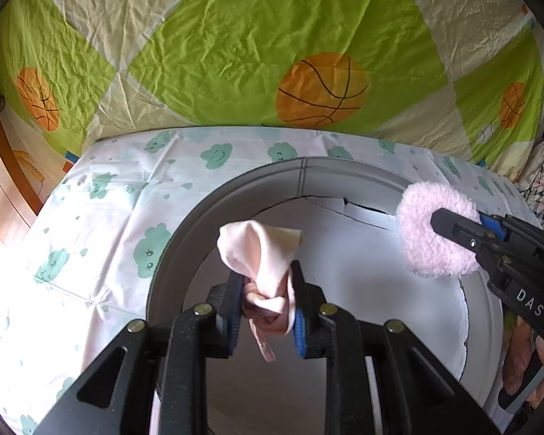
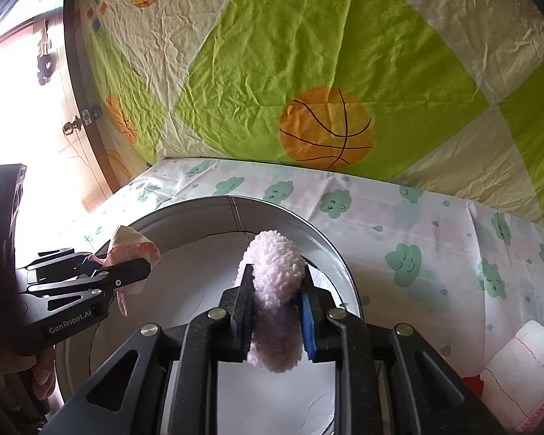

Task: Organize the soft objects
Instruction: 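Open the left tool to drop the pink cloth while the right tool drops the puff into the tin, then grasp the white gauze roll with the right tool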

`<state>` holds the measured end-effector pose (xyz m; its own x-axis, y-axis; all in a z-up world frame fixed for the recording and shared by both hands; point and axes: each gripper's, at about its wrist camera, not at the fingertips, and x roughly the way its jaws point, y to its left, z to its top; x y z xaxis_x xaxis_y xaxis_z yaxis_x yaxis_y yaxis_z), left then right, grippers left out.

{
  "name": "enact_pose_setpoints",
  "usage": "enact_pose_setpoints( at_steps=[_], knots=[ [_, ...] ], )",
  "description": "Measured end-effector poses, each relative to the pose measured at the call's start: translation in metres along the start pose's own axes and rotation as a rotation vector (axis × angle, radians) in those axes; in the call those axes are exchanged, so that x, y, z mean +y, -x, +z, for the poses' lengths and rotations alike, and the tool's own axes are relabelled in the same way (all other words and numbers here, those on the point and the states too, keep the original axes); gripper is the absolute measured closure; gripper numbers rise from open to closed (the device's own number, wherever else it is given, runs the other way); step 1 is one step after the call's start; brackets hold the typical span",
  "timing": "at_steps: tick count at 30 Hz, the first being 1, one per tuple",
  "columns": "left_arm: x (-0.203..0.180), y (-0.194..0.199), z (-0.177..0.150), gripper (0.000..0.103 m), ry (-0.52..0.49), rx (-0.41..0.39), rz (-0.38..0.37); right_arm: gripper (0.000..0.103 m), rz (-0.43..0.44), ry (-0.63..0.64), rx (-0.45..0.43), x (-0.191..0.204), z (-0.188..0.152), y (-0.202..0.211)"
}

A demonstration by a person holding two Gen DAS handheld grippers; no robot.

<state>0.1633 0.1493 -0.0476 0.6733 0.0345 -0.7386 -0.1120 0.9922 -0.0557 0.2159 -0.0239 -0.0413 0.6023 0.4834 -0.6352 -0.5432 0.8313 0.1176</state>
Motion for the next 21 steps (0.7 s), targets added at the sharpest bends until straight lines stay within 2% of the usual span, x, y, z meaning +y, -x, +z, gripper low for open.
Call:
enact_pose_setpoints(
  at_steps=[2,3,5,9,11,13,17,21],
  knots=[
    [0.0,0.001,0.001,0.061,-0.003,-0.007,0.014,0.065,0.0,-0.006,0.003,-0.001,0.001,-0.001],
    [0.0,0.002,0.001,0.056,-0.005,-0.01,0.025,0.063,-0.004,-0.009,-0.004,-0.001,0.001,0.001],
    [0.001,0.006,0.001,0.038,0.0,-0.027,0.035,0.055,-0.001,-0.016,-0.014,-0.002,0.002,0.005],
    [0.002,0.021,-0.004,0.034,0.01,-0.077,0.045,0.048,0.017,-0.02,-0.049,-0.007,-0.003,0.034],
    [-0.002,0.032,-0.01,0.026,0.01,-0.106,0.028,0.045,0.014,-0.004,-0.069,-0.011,-0.01,0.054],
    [-0.009,0.045,-0.021,0.023,0.01,-0.15,0.028,0.043,0.009,-0.001,-0.101,-0.02,-0.022,0.08],
    [-0.033,0.071,-0.05,0.015,0.003,-0.241,0.011,0.038,-0.028,-0.021,-0.15,-0.046,-0.053,0.127],
    [-0.058,0.089,-0.081,0.013,0.005,-0.294,-0.033,0.037,-0.103,-0.054,-0.182,-0.072,-0.098,0.169]
  ],
)
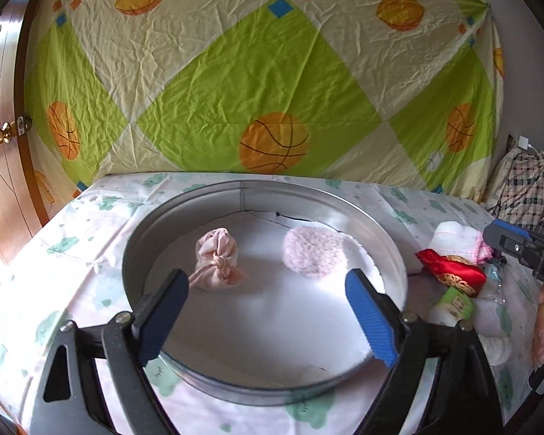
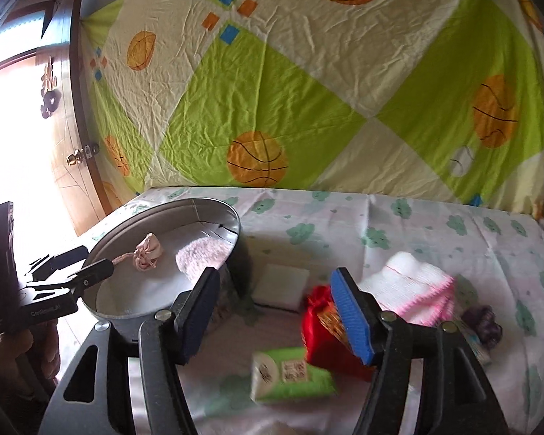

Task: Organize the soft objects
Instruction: 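Grasp the white gauze roll with the right tool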

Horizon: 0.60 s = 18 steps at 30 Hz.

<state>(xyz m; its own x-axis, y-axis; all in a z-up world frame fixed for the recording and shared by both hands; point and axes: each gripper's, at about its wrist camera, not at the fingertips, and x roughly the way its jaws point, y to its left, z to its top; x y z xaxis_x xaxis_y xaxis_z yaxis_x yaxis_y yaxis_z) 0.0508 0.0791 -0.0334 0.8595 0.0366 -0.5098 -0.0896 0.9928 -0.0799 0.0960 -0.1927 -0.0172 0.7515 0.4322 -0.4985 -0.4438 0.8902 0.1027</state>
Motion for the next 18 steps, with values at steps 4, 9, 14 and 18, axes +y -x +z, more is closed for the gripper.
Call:
enact_pose_setpoints(
  at_steps=[4,9,14,18],
  knots=[
    [-0.026,0.017,-0.024,0.012,-0.008,-0.027,-0.037,0.036,-0.051,0.011,0.012,-0.014,-0.039,0.023],
    [-0.057,0.027,-0.045,0.011,-0.071,-0.04,-0.043,0.036,-0.063,0.073,0.063,-0.013,-0.072,0.028],
    [-0.074,0.03,-0.051,0.009,-0.113,-0.043,-0.047,0.036,-0.016,0.117,0.095,-0.007,-0.083,0.024],
    [-0.079,0.028,-0.057,0.004,-0.126,-0.041,-0.046,0.036,0.002,0.138,0.152,-0.003,-0.087,0.014]
  ],
)
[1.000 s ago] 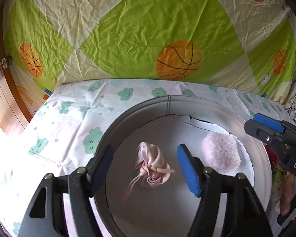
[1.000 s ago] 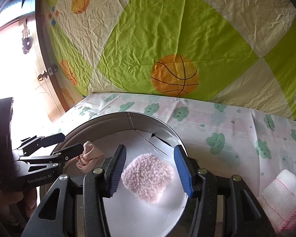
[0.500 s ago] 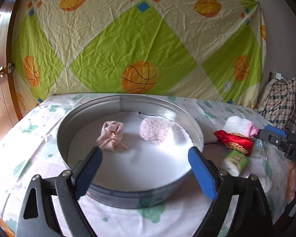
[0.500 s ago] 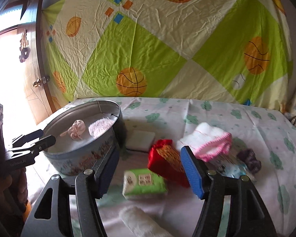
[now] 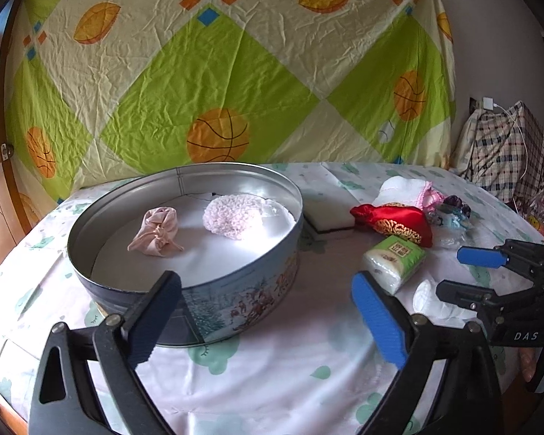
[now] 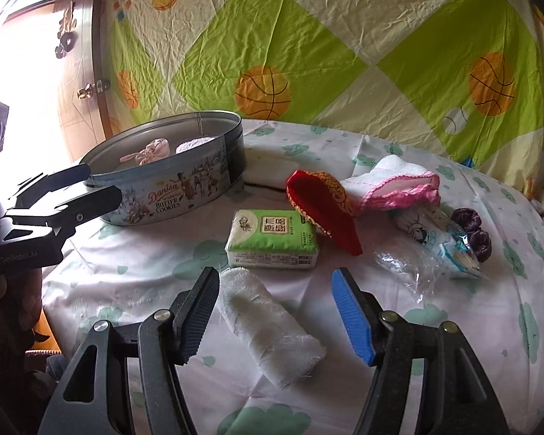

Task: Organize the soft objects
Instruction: 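Grasp the white gauze roll with the right tool, then grasp the green tissue pack with the left tool while the right tool holds the gauze roll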

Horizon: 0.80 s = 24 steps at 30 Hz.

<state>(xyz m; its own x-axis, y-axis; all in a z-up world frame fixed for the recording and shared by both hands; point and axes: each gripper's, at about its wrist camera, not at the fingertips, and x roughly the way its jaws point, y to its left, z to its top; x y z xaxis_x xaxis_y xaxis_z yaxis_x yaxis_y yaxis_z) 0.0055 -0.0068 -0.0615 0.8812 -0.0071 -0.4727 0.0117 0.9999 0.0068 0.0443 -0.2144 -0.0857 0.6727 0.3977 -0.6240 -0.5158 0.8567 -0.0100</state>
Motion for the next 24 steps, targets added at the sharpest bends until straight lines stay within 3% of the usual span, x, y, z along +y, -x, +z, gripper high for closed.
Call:
enact_pose_setpoints(
  at_steps=[8,11,14,20,24],
  knots=[
    [-0.005,0.001,-0.003,0.004,-0.012,-0.002,-0.002,0.038,0.025,0.098,0.127,0.014,-0.004,-0.018],
    [-0.006,0.001,-0.004,0.004,-0.014,-0.005,-0.007,0.059,0.026,0.082,0.152,0.01,-0.004,-0.024],
    [-0.008,0.004,-0.003,0.004,-0.016,-0.017,-0.015,0.068,0.048,0.059,0.134,0.006,-0.004,-0.02],
    [-0.021,0.009,0.002,0.004,-0.047,-0.044,-0.044,0.069,0.042,-0.017,0.005,-0.005,-0.002,0.001],
    [-0.04,0.003,0.008,0.004,-0.082,-0.01,-0.105,0.069,-0.006,-0.098,-0.047,-0.021,0.0,0.008]
  ],
)
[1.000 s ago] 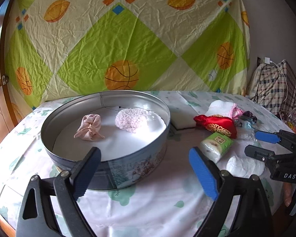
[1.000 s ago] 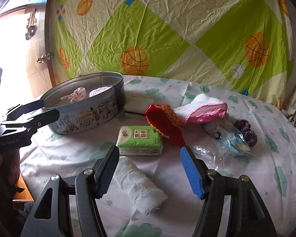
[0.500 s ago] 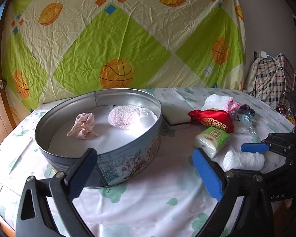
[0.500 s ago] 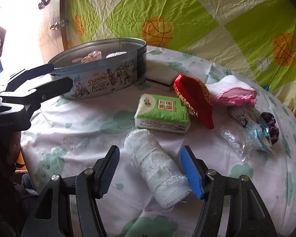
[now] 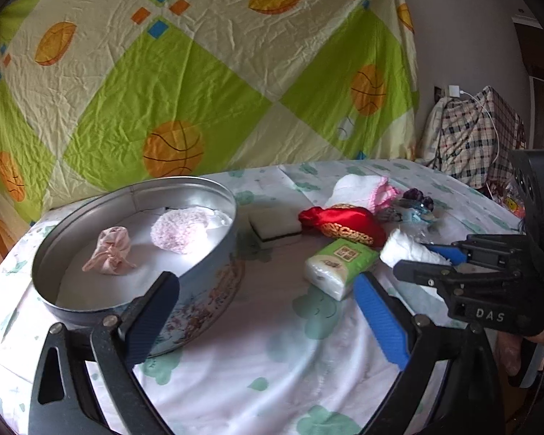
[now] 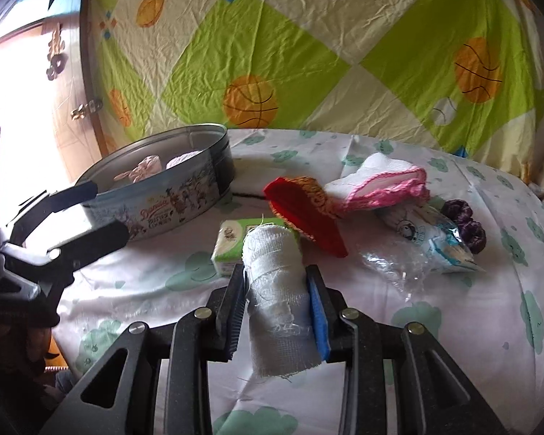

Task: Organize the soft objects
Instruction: 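Grasp the green tissue pack with the left tool while the right tool holds the gauze roll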

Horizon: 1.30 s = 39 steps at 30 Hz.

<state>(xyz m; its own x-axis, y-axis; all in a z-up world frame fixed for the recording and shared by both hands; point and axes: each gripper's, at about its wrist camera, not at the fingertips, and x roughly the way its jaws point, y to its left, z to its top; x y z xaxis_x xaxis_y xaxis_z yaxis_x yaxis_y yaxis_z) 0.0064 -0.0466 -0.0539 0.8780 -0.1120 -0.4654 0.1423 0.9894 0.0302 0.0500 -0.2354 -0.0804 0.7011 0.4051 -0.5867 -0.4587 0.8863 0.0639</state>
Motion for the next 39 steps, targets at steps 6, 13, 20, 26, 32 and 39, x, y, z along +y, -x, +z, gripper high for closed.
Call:
enact_pose_setpoints(
  at_steps=[6,13,20,26,32,39],
  knots=[
    [-0.026,-0.031,0.009,0.005,-0.019,0.101,-0.097,0.069,-0.081,-0.102,-0.041,-0.028,0.002,0.008],
    [-0.047,-0.067,0.019,0.005,0.021,0.22,-0.181,0.069,-0.136,-0.173,-0.064,-0.055,0.003,0.016],
    [-0.063,-0.091,0.023,0.005,0.016,0.29,-0.199,0.069,-0.157,-0.206,-0.058,-0.061,0.002,0.017],
    [-0.064,-0.108,0.025,0.005,0.037,0.341,-0.192,0.068,-0.153,-0.205,-0.051,-0.062,0.001,0.015],
    [-0.062,-0.123,0.022,0.012,0.055,0.412,-0.196,0.068,-0.176,-0.171,-0.053,-0.054,-0.001,0.015],
    [-0.06,-0.124,0.02,0.02,0.064,0.418,-0.188,0.068,-0.183,-0.169,-0.046,-0.054,-0.001,0.014]
  ],
)
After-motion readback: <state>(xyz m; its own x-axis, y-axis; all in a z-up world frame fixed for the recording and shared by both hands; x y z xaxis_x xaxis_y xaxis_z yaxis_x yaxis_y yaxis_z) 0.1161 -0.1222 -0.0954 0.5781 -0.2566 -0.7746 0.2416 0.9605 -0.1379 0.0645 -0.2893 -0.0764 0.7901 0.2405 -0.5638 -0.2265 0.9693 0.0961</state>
